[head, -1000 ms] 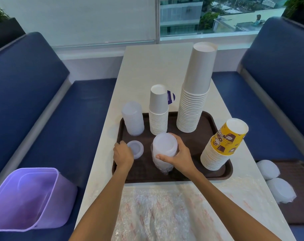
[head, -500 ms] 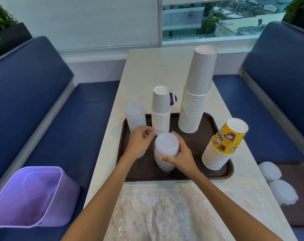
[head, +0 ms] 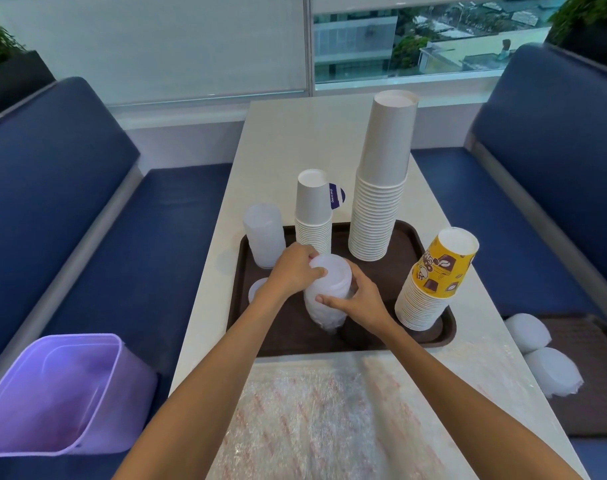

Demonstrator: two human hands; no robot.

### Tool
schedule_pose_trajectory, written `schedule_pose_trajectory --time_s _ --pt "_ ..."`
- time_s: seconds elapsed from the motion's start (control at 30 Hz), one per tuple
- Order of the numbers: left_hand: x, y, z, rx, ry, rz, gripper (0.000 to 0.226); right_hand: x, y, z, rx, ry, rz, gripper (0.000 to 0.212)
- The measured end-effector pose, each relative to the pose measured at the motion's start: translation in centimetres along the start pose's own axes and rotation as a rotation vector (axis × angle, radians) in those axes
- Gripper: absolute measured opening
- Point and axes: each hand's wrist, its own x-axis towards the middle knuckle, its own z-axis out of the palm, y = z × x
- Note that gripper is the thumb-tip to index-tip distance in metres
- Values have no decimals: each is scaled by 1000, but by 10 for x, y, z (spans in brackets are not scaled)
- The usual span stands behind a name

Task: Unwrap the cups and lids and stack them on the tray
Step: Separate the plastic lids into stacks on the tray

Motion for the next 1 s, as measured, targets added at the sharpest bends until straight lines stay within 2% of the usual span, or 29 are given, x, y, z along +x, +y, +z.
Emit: schedule_pose_trajectory --time_s 0.17,0.27,0.47,0.6,0.8,1.0 --pt "1 5 -3 3 10 -29 37 1 0 -1 -1 -5 6 83" --pt "-1 10 -5 -46 30 -39 30 1 0 0 8 -10 12 84" --pt "-6 5 -26 -410 111 -122 20 0 0 -2 1 -10 -3 82" --pt "-10 -30 -36 -581 213 -312 25 3 0 -3 -28 -2 -18 81" --pt "-16 -84 -7 -443 357 -611 13 8 4 -3 -48 1 -6 83" --pt "-13 -93 13 -325 374 -648 23 11 5 -3 -49 -12 -2 81"
